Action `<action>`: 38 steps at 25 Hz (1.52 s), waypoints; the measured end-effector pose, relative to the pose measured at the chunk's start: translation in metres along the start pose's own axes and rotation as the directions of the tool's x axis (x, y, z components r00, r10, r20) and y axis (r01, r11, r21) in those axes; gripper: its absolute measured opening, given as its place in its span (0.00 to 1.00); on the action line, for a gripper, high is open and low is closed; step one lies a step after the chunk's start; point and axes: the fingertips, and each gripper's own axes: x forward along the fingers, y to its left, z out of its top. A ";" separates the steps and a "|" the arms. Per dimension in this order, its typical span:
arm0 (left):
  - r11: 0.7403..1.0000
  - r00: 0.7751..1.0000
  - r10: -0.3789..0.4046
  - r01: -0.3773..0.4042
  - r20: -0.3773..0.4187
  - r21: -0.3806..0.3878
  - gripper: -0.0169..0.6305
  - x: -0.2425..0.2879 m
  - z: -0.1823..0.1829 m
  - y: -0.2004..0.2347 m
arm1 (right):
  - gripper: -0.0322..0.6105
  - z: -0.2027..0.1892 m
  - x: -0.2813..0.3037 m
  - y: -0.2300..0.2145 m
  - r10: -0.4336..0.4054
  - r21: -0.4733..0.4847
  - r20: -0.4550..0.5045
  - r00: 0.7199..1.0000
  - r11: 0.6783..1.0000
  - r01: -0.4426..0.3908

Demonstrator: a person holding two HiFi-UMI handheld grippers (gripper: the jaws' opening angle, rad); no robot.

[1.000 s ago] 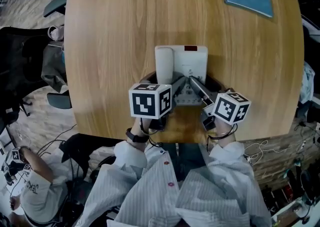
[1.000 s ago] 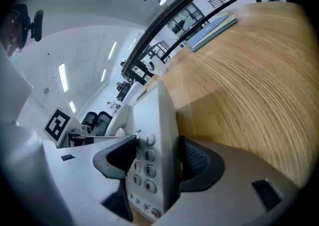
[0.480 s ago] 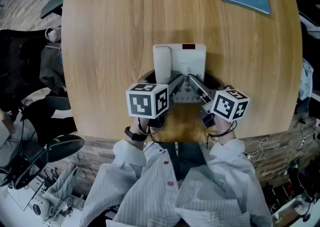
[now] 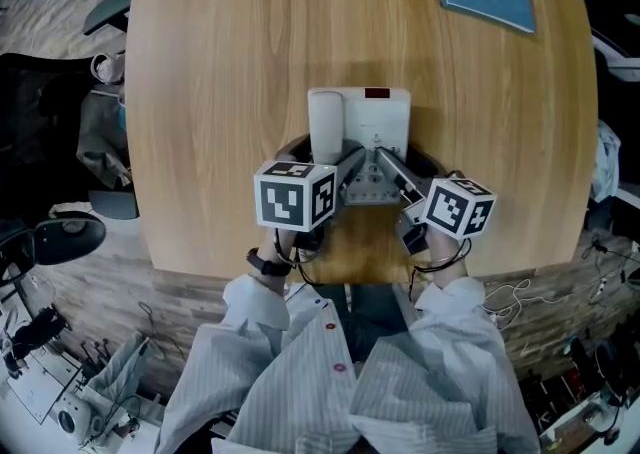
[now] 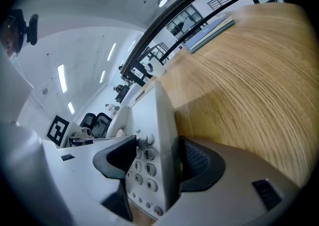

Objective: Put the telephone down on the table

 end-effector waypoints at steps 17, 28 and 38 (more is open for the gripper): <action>0.999 0.995 0.003 0.002 0.100 -0.048 0.63 -0.040 0.009 -0.006 | 0.47 0.019 -0.037 0.015 -0.035 0.012 0.113 0.993 0.999 0.034; 0.999 0.976 -0.038 0.042 0.215 -0.015 0.63 -0.100 0.046 -0.049 | 0.47 0.045 -0.061 0.095 0.089 -0.039 0.174 0.981 0.996 -0.084; 0.995 0.938 -0.095 0.082 0.335 0.053 0.58 -0.154 0.065 -0.098 | 0.45 0.063 -0.104 0.168 0.218 -0.161 0.229 0.949 0.970 -0.184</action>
